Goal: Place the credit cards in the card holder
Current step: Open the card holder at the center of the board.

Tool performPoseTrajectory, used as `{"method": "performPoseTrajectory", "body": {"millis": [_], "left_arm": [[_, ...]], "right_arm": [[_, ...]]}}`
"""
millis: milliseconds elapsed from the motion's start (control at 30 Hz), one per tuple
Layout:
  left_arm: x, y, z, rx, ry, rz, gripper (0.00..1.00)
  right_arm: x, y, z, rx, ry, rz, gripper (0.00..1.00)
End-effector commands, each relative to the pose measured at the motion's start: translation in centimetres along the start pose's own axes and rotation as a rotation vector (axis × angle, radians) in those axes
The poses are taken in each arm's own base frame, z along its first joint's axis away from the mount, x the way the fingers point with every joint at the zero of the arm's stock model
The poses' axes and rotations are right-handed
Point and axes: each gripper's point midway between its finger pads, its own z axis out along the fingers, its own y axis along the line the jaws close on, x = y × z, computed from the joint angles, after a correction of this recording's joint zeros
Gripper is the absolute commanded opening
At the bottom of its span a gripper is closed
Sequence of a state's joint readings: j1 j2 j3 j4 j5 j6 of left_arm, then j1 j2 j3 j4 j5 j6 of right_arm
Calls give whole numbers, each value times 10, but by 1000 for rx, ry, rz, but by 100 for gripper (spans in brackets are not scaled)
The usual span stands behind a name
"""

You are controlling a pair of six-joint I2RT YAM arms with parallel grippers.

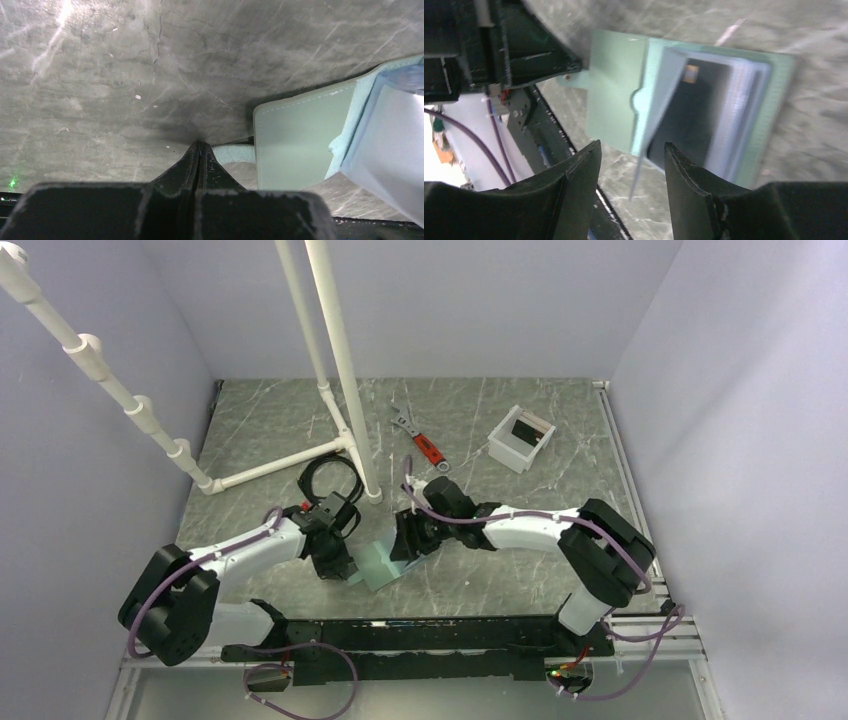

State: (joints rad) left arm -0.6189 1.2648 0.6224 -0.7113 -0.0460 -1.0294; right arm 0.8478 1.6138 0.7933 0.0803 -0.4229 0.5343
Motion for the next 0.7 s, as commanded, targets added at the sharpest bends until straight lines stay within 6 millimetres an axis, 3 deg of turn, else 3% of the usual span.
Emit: {"method": "performPoseTrajectory", "body": {"millis": [0, 100, 133, 200, 300, 433, 467, 567, 667], "left_arm": [[-13, -1, 1, -27, -58, -11, 0], [-13, 0, 4, -25, -63, -14, 0], [-13, -1, 4, -24, -63, -13, 0], [-15, -3, 0, -12, -66, -4, 0], [-19, -6, -11, 4, -86, 11, 6], [-26, -10, -38, 48, -126, 27, 29], [-28, -12, -46, 70, -141, 30, 34], [-32, -27, -71, 184, -179, 56, 47], [-36, -46, -96, 324, -221, 59, 51]], "right_arm": [[-15, 49, 8, -130, -30, -77, 53], [-4, 76, 14, -279, 39, -82, 55], [1, 89, 9, -380, 73, -65, 55], [-8, 97, -6, -477, 29, -19, 59], [-23, 81, -27, -475, -46, 21, 66], [-31, 27, -26, -151, -69, 3, 66], [-31, 21, -26, -120, -67, -6, 66], [-22, 39, -17, -197, -27, -24, 65], [-7, 61, 12, -273, 23, -10, 56]]}}
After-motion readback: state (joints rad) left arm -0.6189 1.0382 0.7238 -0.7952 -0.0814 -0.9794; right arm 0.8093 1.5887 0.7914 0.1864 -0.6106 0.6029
